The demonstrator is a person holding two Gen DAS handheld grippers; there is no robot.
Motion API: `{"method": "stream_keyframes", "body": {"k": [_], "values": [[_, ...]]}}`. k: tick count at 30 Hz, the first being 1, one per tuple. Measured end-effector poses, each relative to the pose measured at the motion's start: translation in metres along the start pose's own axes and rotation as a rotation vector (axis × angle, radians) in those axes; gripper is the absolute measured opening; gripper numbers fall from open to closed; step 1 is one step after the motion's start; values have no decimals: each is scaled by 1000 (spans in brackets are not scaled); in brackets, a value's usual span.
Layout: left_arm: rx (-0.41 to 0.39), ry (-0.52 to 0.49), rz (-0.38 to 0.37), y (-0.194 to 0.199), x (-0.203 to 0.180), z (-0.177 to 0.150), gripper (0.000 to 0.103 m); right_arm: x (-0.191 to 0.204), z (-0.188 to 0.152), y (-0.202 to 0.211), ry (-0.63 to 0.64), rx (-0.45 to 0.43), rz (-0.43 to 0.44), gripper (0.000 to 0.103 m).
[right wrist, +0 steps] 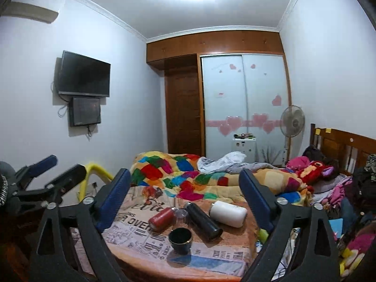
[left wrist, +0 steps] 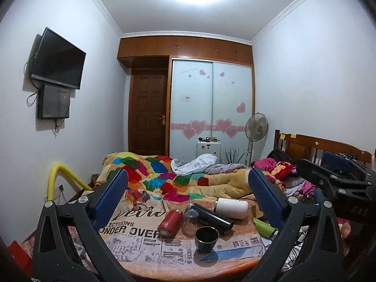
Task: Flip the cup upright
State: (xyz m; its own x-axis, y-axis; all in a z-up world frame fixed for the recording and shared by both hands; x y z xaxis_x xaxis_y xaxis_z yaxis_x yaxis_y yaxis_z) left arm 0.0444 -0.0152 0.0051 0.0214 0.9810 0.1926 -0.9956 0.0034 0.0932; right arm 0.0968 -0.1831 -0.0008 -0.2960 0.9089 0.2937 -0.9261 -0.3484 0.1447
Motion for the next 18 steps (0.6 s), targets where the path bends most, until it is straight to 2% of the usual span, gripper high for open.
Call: {"method": "stream_keyframes", "body": {"k": [2, 18], "values": [[13, 8, 1, -1, 1, -3, 103, -1, -2, 2, 4, 5, -12, 103], [29, 8, 6, 0, 2, -9, 103, -4, -11, 13, -1, 28, -7, 103]]}}
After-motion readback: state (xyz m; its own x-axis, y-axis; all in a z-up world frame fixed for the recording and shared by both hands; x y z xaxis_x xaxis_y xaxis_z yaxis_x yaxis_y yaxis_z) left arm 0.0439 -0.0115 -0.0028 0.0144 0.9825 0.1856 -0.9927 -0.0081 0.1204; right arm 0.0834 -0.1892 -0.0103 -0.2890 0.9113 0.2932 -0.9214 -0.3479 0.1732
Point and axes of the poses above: each gripper's, at about its wrist camera, not at the fingertips, and y roughly against the way its jaws point, x to its left, z to its top, the point moved 6 cm from there along -y, roughly the way its jaws point, and after that the axes turned 14 degrees about -y, right-handed, at the moved point
